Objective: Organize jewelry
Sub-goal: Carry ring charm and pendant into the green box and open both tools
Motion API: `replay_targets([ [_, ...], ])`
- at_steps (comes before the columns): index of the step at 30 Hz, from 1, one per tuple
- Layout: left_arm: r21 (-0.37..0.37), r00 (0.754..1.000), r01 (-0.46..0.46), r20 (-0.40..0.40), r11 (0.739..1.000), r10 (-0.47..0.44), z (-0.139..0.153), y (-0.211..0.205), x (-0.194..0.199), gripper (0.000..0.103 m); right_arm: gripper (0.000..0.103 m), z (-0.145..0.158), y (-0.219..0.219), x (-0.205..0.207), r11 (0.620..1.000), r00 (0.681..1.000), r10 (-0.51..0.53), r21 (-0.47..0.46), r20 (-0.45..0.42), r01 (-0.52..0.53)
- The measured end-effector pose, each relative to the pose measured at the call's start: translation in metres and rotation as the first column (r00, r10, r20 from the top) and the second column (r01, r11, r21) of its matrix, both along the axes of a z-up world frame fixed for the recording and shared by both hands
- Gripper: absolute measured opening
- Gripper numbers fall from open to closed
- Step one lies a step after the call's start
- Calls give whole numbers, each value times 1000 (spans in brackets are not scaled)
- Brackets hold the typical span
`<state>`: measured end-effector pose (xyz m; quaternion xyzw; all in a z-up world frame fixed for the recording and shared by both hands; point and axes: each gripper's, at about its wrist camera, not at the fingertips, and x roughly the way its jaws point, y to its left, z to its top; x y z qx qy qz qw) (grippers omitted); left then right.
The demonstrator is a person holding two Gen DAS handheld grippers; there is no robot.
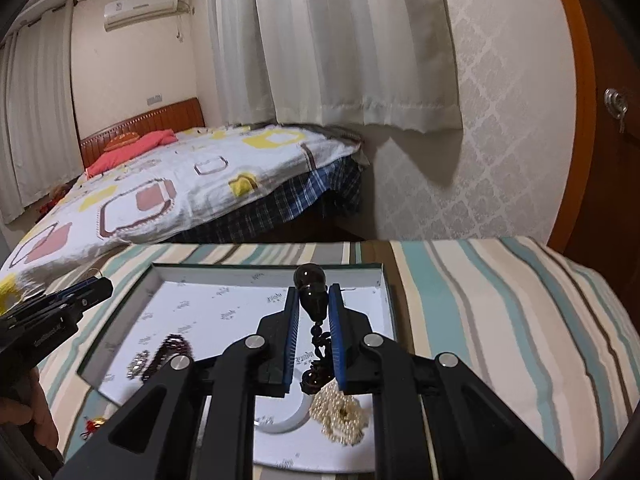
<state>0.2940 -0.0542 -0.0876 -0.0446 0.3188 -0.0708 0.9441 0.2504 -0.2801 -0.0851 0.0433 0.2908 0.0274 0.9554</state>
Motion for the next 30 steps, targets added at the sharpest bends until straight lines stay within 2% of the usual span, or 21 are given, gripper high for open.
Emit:
replay_targets([
  [6, 18, 994, -1, -110, 1000, 3, -29, 0, 38, 20, 16, -30, -5, 27, 1000, 995, -4, 8, -100, 5],
  [10, 29, 984, 3, -177, 1000, 2, -44, 0, 50, 20, 16, -43, -4, 37, 1000, 988, -6, -1, -156, 6],
  [15, 44, 972, 4, -235, 999, 7, -55, -1, 59, 20, 16, -55, -4, 46, 1000, 977, -10, -12, -214, 7],
  [20, 62, 967, 13, -256, 998, 3, -59, -3, 62, 22, 16, -59, -5, 49, 1000, 971, -17, -15, -240, 13],
  [22, 70, 965, 20, -261, 997, -1, -61, -4, 64, 25, 16, -60, -4, 50, 1000, 968, -15, -19, -252, 11],
  [27, 64, 967, 15, -255, 998, 2, -58, -3, 65, 45, 16, -63, -5, 53, 1000, 964, -17, -20, -265, 12],
  [30, 65, 968, 20, -252, 998, -3, -58, -4, 65, 46, 21, -64, -4, 56, 1000, 964, -17, -22, -267, 12],
])
